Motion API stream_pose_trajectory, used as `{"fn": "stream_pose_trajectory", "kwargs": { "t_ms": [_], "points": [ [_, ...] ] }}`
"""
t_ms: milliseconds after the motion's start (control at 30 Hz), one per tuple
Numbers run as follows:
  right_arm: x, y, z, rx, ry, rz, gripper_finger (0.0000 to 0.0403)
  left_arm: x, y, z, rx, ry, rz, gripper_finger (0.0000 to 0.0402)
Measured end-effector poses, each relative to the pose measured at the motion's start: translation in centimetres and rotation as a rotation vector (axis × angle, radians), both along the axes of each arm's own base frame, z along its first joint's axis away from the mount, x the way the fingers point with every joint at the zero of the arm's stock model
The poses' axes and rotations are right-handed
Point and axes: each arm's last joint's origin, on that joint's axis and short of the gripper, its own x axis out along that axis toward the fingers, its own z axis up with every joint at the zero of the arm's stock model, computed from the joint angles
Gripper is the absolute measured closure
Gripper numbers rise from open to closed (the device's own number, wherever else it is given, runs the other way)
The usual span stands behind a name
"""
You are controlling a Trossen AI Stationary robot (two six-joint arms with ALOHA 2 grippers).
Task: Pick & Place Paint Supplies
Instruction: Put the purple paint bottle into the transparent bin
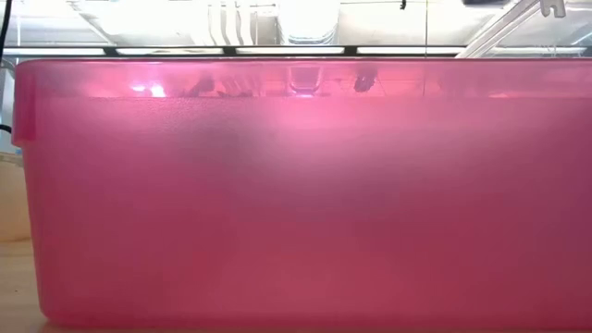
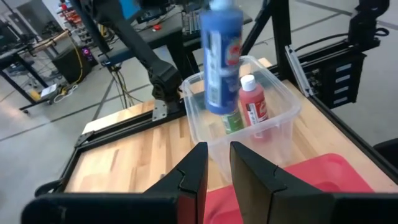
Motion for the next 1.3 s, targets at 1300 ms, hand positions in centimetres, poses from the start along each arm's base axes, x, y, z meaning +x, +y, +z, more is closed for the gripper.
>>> {"fn": "stream_pose_trajectory", "kwargs": {
  "t_ms": [1300],
  "points": [
    [-4.6,-5.0,-16.1,0.381,-0.079,-0.086,0.0294,0.0,-0.2,0.0,-0.030,0.001,-0.054,0.0326]
  ]
}}
